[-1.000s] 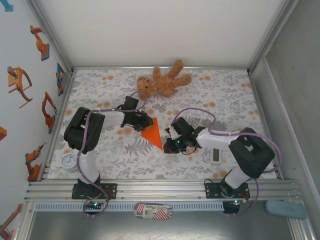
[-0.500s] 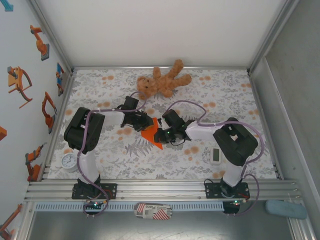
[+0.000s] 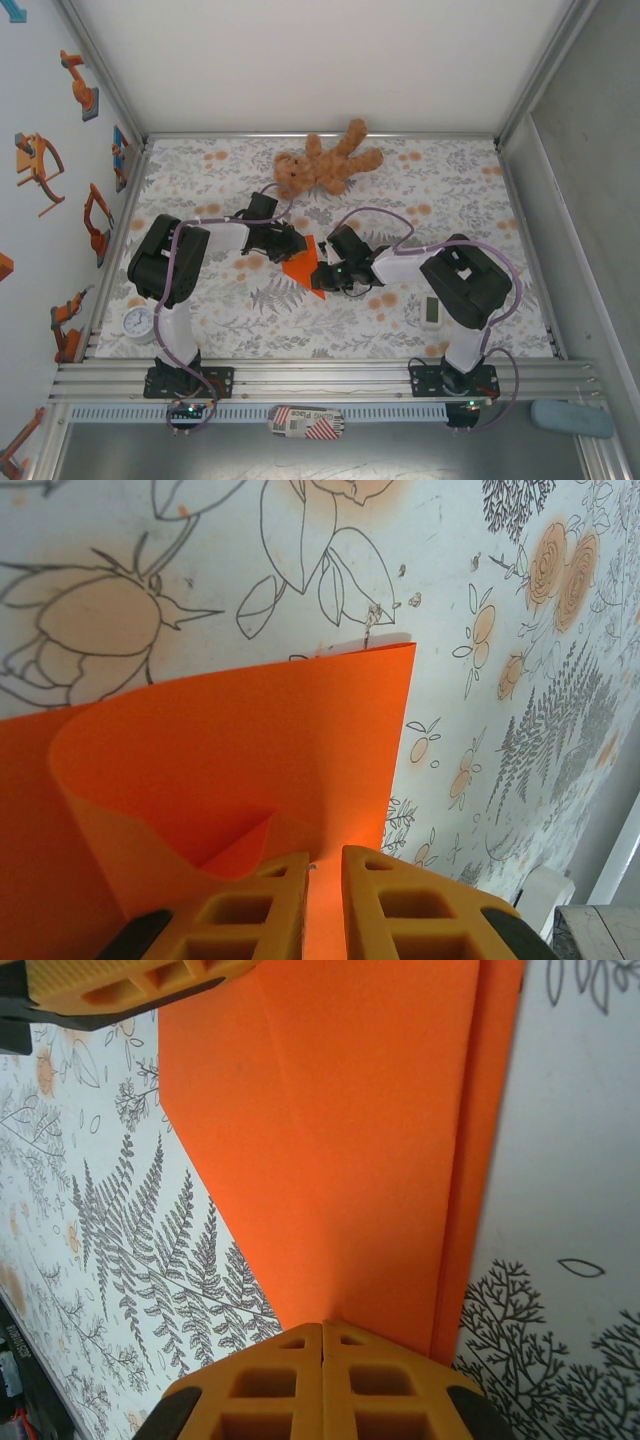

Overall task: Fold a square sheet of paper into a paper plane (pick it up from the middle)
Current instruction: Fourth fold the wing at the center of the table.

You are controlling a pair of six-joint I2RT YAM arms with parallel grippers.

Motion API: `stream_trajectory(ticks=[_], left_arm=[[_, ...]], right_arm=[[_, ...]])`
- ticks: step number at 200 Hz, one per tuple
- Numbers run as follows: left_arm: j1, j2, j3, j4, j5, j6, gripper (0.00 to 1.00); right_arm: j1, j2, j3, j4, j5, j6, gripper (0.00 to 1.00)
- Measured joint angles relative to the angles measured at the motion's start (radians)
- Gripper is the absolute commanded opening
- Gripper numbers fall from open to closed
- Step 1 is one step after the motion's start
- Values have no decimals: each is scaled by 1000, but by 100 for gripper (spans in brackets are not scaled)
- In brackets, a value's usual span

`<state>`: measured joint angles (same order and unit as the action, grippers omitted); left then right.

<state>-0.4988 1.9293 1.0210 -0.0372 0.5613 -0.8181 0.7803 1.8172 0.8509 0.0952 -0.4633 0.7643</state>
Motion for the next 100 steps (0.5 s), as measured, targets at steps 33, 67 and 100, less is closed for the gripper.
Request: stream_trajectory(ticks=[33,67,100], left_arm=[[0,-18,2,-26,-16,4,19],[-3,-129,-3,-62,-53,43,19],[-28,-248,-34,-21,-56,91,13]], right_arm=[[-3,-1,-27,55,-15,6,0],[-4,-1,-32,66,-19,10,0],[-6,0,-33,68,-23,14,0]])
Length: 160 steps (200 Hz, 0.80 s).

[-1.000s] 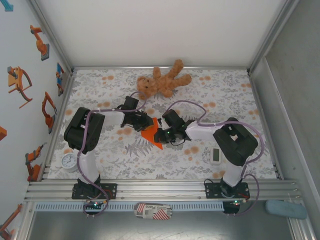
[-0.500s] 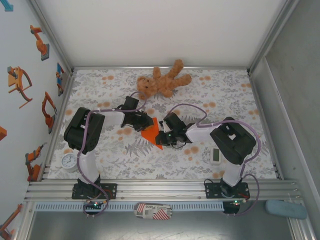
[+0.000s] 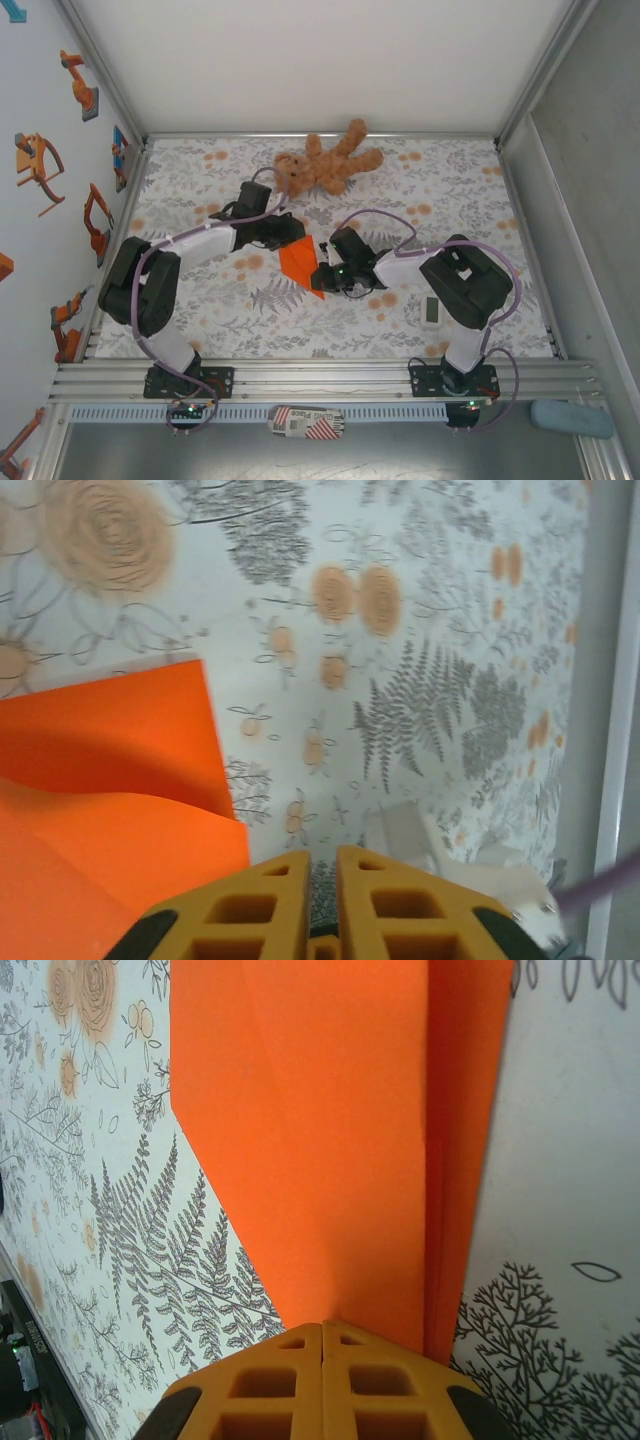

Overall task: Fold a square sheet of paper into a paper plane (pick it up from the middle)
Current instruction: Fourth fold the wing at the center of the table.

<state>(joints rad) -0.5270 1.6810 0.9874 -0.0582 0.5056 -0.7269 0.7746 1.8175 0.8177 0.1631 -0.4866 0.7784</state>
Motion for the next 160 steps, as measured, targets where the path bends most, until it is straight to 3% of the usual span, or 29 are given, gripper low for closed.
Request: stream_trajectory(ticks=[45,160], left_arm=[[-30,58,-83,37,16,23,11],[-37,182,-60,56,31,56,11]], right_arm=[[-2,1,0,0,-3,0,0],[-5,6,9,-21,-16,0,0]])
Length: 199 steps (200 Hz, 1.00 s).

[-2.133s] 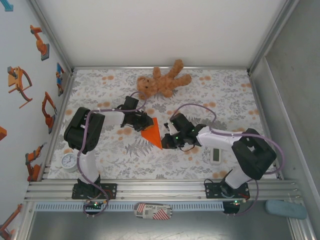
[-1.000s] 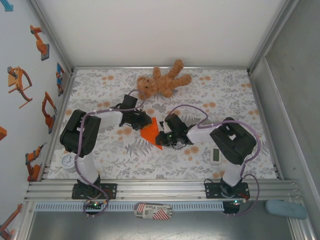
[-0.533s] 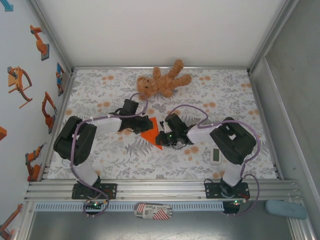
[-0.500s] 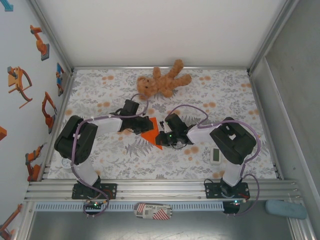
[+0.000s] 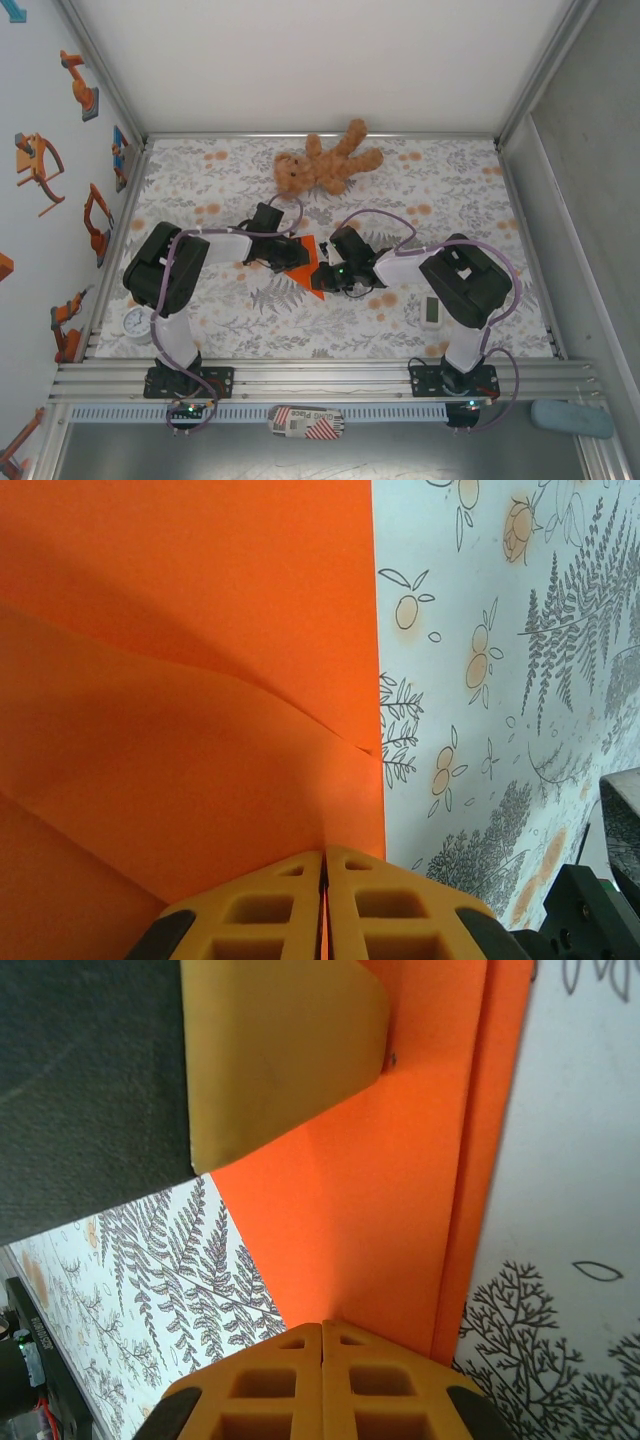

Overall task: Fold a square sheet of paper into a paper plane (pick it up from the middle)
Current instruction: Fourth fold the wing at the center of the table.

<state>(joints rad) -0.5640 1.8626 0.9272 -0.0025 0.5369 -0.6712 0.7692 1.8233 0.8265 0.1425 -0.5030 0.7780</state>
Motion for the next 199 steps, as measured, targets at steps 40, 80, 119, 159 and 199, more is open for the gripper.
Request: stream_trajectory(ticks=[40,80,119,159,199], left_arm=[[56,30,38,-34,40,34,12],[142,85,124,-104,66,68,12],[184,138,221,-204,74,108,12],[242,164,280,-254,56,144,12],[308,166,322,-290,-22,173,13]], right_arm=[[0,0,0,-6,3,-5,0],[0,0,0,-7,3,-8,0],[0,0,-1,-6,3,-8,0],[0,-2,-2,-6,4,-8,0],[0,-12,-9,-27,-5,-8,0]])
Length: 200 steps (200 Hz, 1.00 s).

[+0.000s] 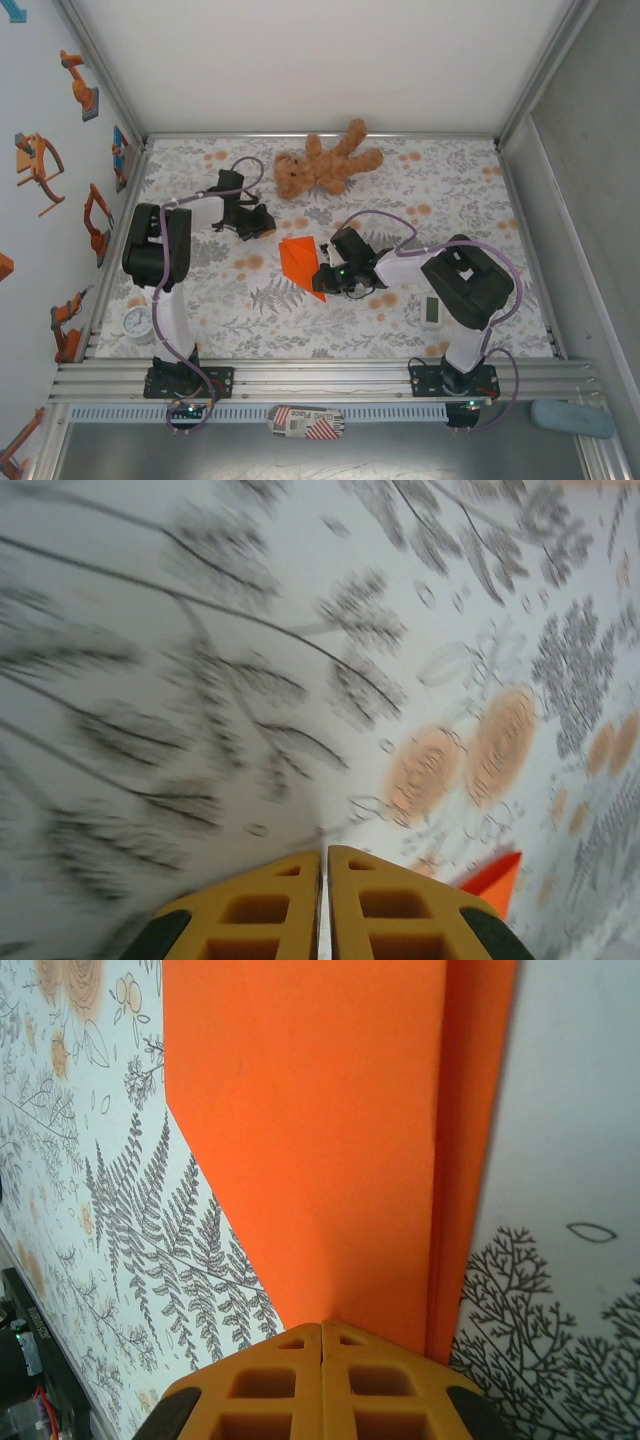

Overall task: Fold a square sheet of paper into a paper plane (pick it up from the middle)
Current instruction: Fourth fold the wing at the center of the table.

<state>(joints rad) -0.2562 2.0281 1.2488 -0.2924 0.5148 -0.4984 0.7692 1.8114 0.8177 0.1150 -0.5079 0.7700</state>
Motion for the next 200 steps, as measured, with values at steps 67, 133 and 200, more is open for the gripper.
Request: stream_trajectory(ticks=[67,133,200], left_arm=[[-94,-312,-219,99,-77,-73,15],[-277,-232,-299,214,-85,-175,14],[-284,-157,-251,197,-105,-187,13]], right_arm=[[0,-2,2,-5,-4,8,0],[0,-3,2,-7,-4,8,0],[0,-36,-39,5,5,9,0]])
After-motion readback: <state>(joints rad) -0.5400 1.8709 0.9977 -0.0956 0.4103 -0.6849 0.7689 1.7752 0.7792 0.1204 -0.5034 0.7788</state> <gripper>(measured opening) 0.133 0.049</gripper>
